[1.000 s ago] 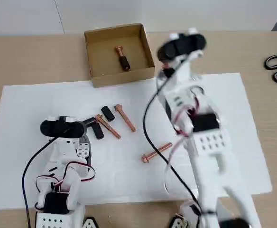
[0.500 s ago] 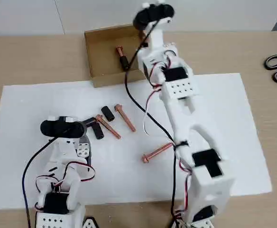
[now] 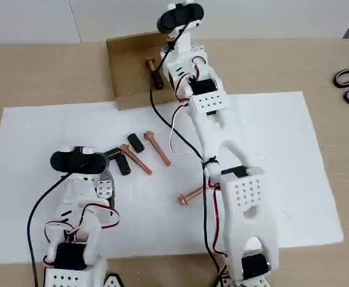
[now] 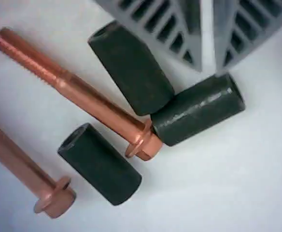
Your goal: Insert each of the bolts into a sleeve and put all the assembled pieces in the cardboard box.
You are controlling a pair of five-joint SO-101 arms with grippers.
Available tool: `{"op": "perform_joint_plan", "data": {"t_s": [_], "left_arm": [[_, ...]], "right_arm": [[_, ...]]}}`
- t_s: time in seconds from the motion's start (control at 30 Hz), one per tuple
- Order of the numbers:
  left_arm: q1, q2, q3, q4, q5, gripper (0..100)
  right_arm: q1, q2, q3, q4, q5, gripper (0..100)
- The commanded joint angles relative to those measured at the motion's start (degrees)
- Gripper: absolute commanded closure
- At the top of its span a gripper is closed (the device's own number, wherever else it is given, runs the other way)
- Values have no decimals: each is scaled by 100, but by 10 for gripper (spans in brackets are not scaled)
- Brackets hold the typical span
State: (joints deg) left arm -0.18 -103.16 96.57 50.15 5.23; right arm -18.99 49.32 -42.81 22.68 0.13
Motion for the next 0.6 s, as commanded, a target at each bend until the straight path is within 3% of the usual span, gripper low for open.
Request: {"op": "perform_joint_plan", "data": {"t_s": [0.0, 0.37, 0.57], "left_arm": [[18, -70, -31, 9, 18, 994], [18, -70, -31, -9, 18, 994], [18, -70, -31, -9, 18, 994]], "right_arm": [[-22, 286, -888, -215, -35, 995], [-13, 1640, -2347, -136, -9, 991], [-13, 1754, -2576, 602, -9, 990]]}}
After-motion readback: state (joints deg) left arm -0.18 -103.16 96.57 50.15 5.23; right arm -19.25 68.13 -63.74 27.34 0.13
